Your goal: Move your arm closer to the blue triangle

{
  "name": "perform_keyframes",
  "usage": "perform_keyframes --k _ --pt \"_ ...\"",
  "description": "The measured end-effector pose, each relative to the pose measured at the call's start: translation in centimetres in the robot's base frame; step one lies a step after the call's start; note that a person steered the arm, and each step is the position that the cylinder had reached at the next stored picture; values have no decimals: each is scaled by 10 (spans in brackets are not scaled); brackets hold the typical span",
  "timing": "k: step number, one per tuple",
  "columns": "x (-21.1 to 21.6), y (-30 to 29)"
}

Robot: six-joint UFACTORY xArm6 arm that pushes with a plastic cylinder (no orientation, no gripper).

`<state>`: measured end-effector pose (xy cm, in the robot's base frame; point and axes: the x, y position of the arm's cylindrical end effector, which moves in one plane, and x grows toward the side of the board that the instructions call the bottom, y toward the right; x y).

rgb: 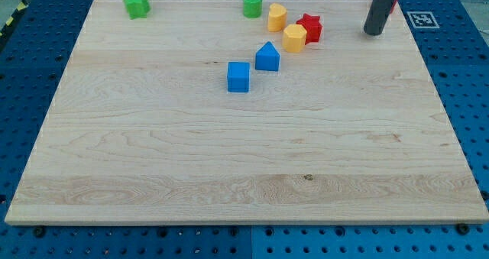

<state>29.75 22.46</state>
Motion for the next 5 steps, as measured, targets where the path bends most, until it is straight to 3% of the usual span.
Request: perform_keyframes --k 1,2,3,5 --pt "45 -5" --pt "101 -53" --pt "140 -137" --pt "138 -163"
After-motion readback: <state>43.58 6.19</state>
